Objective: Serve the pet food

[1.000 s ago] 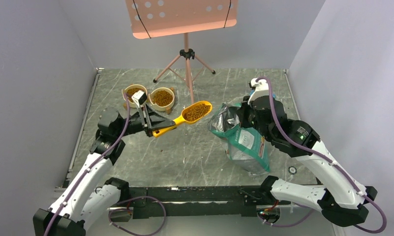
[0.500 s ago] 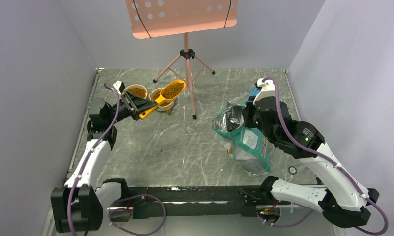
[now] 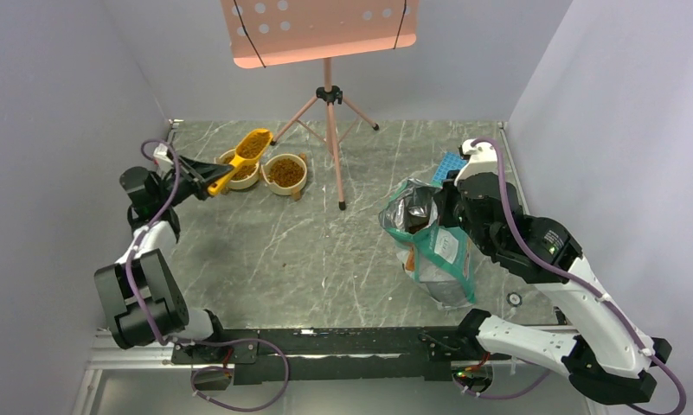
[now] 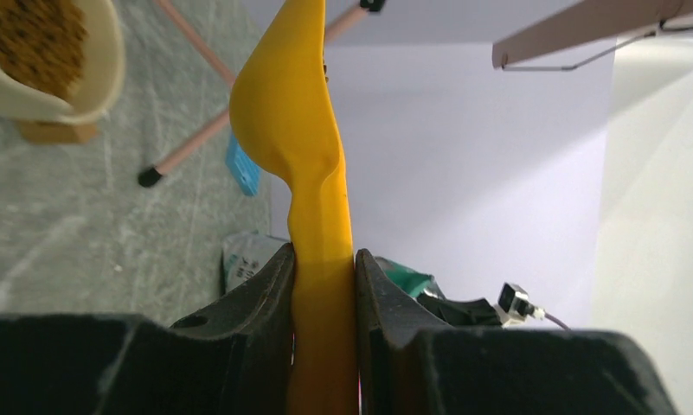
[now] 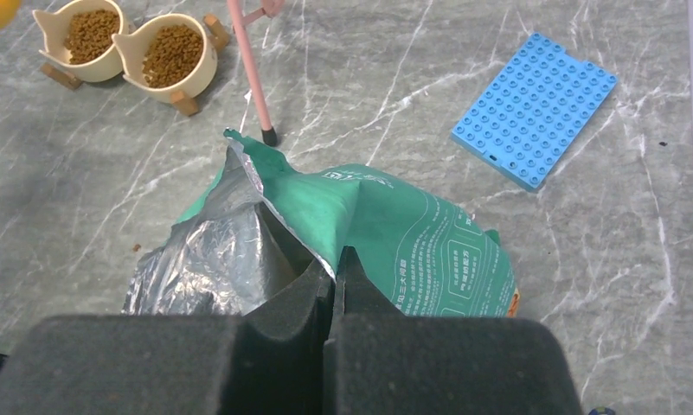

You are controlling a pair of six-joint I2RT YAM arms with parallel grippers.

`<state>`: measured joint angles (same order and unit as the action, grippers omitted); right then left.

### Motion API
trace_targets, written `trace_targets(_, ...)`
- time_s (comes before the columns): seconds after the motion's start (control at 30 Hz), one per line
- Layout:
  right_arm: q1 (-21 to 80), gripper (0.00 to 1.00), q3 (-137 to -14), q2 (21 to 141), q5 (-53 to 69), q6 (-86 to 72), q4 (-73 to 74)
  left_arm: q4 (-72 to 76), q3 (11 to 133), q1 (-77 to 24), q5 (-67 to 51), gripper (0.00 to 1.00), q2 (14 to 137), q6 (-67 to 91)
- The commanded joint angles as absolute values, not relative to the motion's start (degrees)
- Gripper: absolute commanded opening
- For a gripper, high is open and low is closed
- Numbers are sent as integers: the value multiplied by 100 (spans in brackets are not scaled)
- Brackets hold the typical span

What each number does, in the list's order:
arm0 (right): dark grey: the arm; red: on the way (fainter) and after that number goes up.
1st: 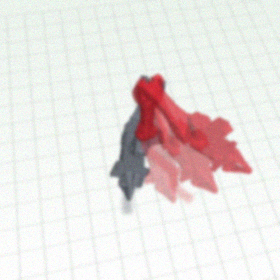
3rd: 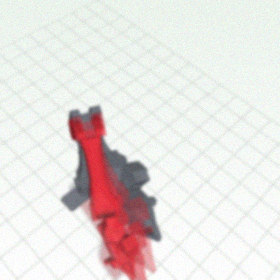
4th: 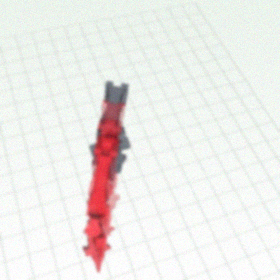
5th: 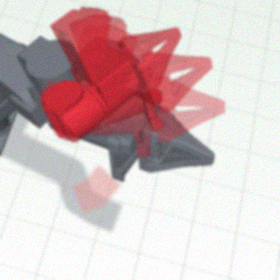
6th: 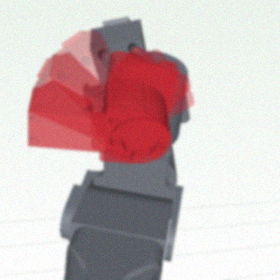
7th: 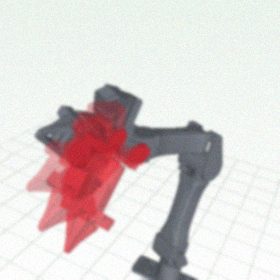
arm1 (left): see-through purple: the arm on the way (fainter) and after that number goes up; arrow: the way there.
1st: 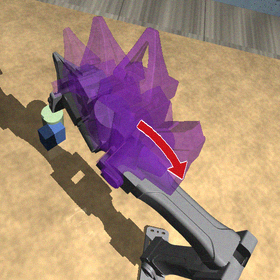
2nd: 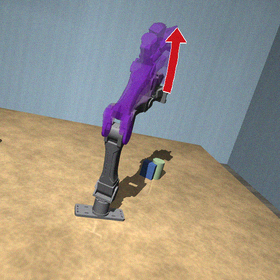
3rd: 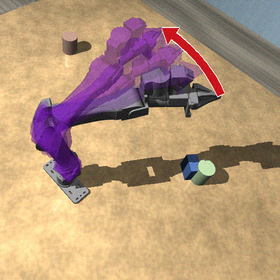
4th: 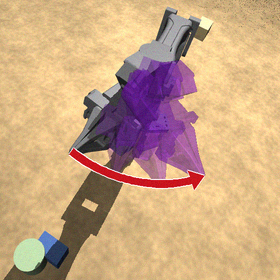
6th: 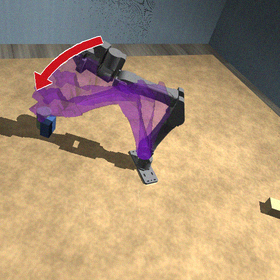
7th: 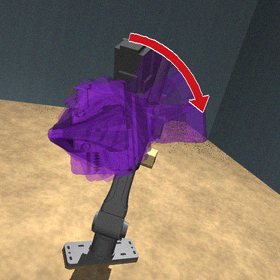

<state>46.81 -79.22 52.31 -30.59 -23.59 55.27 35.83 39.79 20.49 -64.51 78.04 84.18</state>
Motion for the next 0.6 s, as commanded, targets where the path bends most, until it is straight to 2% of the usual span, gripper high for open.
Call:
trace_targets(0.0,4665,0,-8257,5093,-3340,-2198,5454,3341,4473,2666,-6958,0,8003,7467)
trace_targets(0.17,4665,0,-8328,5158,-3331,-2136,5414,1620,4943,3148,-6877,0,8322,6206)
trace_targets(0.33,4663,0,-8261,5177,-3292,-2152,5335,-877,5839,3331,-6536,0,8795,4411)
trace_targets(0.57,4665,0,-8346,5279,-3253,-2163,5313,-1734,6294,3349,-6229,0,9261,3712)
